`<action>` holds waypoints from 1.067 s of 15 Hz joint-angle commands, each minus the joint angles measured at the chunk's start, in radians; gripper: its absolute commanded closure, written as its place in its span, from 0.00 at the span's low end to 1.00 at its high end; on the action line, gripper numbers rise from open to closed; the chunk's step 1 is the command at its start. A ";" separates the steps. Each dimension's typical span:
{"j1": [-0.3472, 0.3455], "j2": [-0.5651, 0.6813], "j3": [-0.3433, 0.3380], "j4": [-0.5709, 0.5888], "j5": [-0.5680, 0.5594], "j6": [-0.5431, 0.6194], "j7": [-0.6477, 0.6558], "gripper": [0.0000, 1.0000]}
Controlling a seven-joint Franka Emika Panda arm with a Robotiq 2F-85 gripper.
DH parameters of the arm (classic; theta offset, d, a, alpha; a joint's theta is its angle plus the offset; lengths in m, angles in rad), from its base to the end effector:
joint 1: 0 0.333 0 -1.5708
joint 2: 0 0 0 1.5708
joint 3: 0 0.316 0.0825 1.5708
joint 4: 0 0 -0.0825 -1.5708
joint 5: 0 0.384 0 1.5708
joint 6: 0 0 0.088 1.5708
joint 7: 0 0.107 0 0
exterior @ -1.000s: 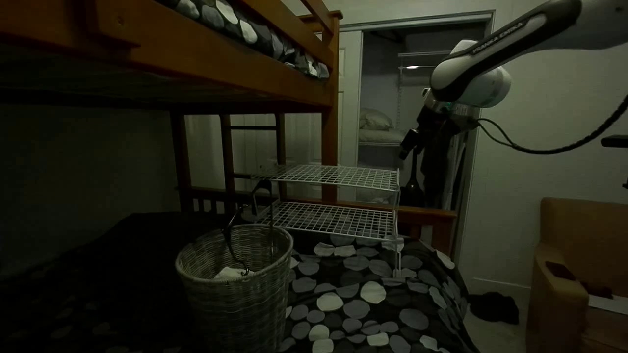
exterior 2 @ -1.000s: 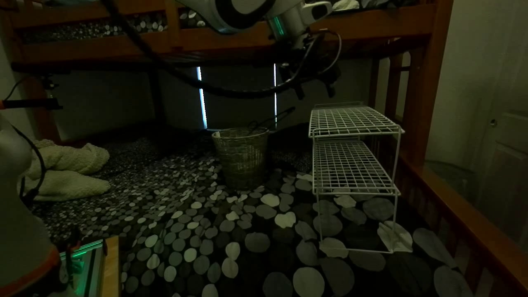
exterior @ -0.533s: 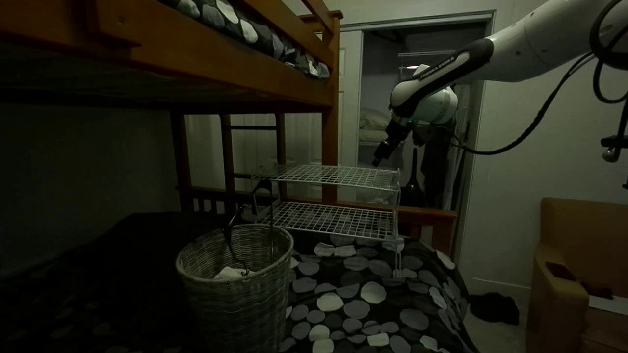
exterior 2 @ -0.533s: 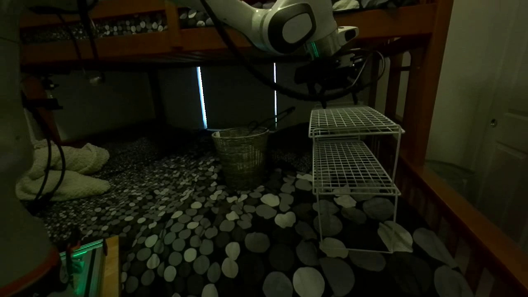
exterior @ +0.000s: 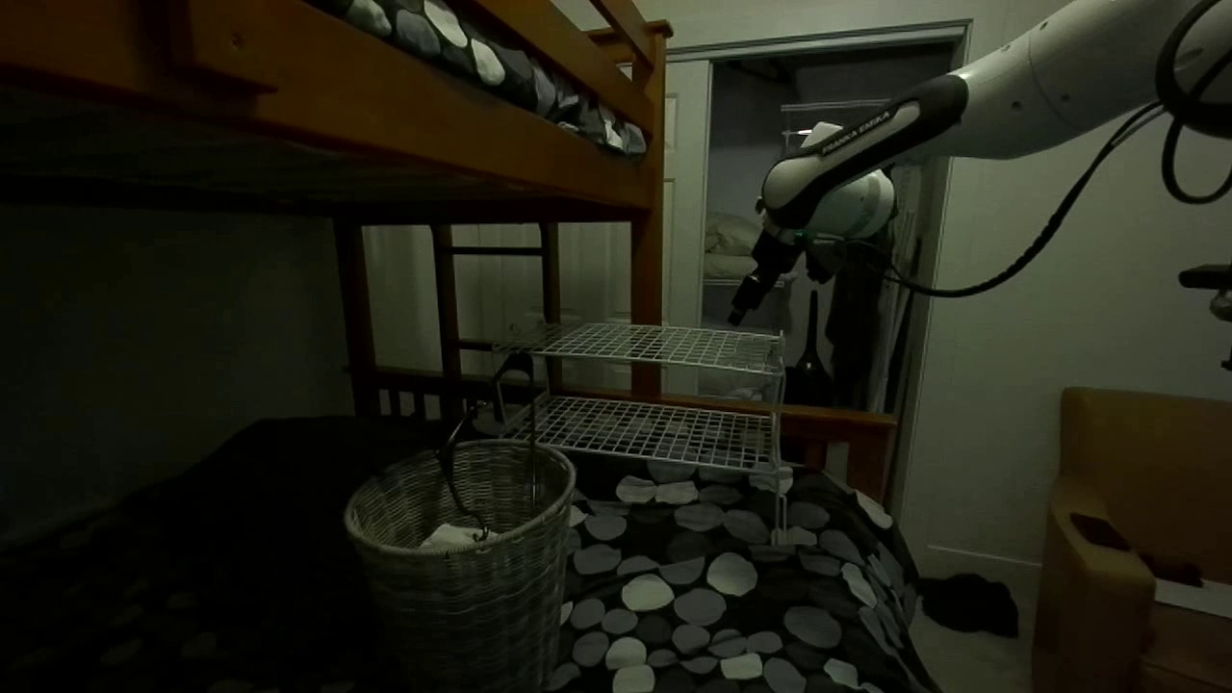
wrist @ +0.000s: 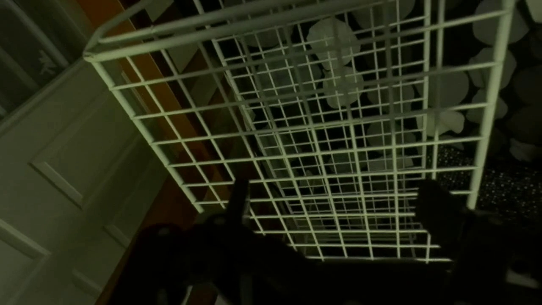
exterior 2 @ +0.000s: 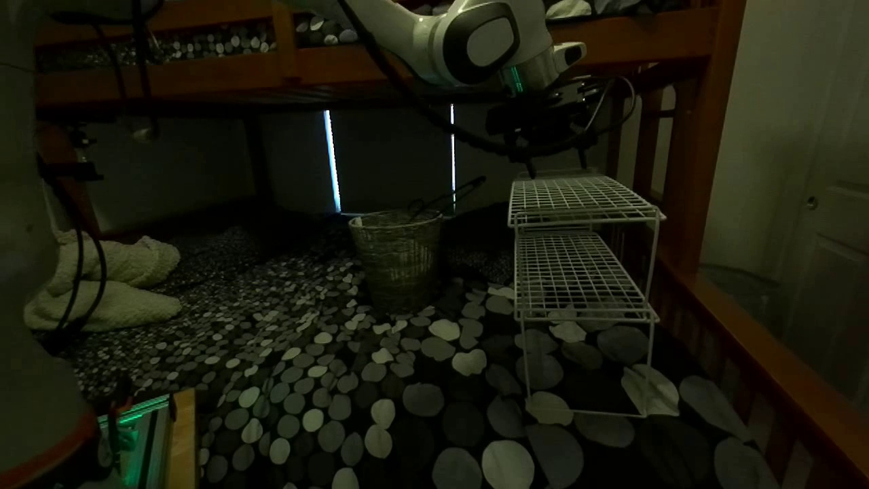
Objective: Turn the metal object to the left
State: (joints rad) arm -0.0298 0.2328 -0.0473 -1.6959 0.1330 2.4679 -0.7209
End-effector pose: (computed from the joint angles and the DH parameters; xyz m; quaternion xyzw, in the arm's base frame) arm 0.6703 -0.0492 0.5177 0.9243 0.2693 0.2641 0.0585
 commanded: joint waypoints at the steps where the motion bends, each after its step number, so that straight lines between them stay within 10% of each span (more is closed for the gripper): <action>1: -0.025 0.121 0.016 0.168 -0.153 -0.072 -0.060 0.00; 4: -0.005 0.214 0.004 0.310 -0.297 -0.075 -0.048 0.00; 5: -0.026 0.137 0.029 0.194 -0.242 -0.044 -0.034 0.00; 16: -0.068 0.279 0.118 0.377 -0.155 -0.255 -0.173 0.00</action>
State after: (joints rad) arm -0.0780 0.4733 0.0549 -1.3815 -0.0446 2.2893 -0.8636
